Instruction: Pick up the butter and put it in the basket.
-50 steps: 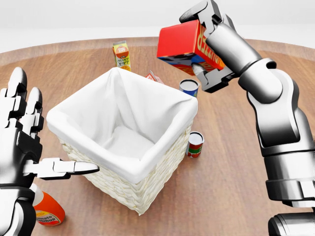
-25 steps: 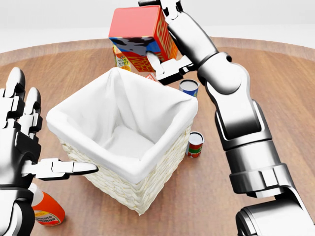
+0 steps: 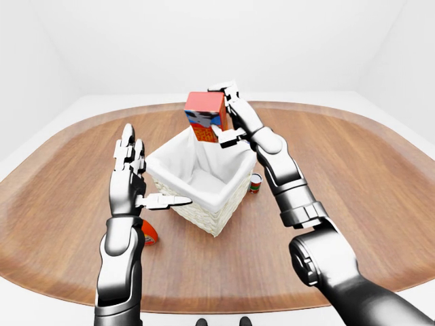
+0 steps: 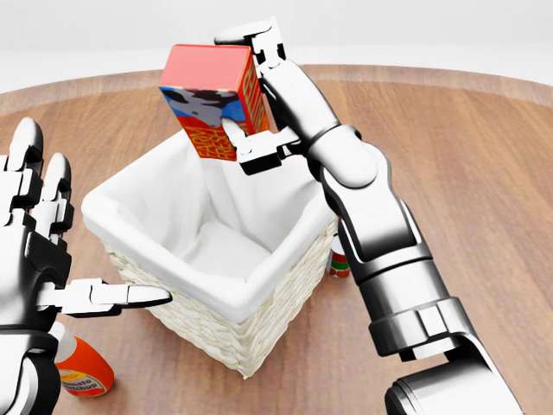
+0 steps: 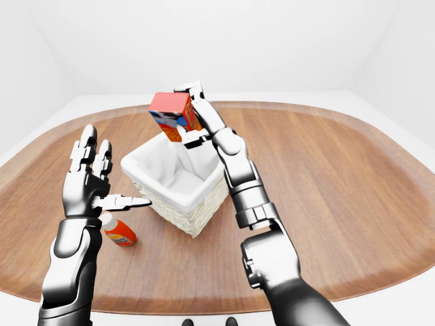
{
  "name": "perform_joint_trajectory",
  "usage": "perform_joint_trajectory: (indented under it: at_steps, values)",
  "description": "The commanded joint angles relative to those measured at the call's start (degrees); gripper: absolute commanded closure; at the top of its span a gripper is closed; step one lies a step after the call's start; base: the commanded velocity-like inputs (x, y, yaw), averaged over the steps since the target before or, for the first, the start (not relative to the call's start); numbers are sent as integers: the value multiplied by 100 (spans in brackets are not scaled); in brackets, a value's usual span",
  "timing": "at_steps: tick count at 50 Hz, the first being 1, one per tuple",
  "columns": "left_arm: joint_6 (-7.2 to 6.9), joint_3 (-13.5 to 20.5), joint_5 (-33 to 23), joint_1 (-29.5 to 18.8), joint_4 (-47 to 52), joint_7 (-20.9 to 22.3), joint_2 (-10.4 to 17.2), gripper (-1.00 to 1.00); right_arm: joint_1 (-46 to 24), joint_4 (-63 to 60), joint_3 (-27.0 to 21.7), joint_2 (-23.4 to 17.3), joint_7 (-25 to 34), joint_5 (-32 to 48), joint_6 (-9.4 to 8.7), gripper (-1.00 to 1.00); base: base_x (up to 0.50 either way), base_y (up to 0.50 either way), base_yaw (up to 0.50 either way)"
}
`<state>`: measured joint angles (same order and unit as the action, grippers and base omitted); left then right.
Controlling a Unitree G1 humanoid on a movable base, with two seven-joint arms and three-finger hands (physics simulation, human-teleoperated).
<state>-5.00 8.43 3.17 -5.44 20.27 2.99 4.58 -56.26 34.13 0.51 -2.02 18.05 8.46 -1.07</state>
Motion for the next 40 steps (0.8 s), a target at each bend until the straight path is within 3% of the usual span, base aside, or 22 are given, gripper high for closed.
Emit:
perform_joint_trajectory:
  at_steps: [1,10,28,40]
  values:
    - [0,5,2,8,-19,13,3,-100,-284,595,-168,145,-251,-803,167,100,0,0,0]
    - [0,-13,-17,35,-17,9,-13,-100,-621,1558,-250,175,-284,-1142,607,100,0,0,0]
    - [0,41,17,41,-106,43,11,-100,-1197,3223,-281,343,-414,-867,607,100,0,0,0]
    - [0,132,60,10,-191,69,71,-100,-1367,3545,-396,432,-451,-746,607,100,0,0,0]
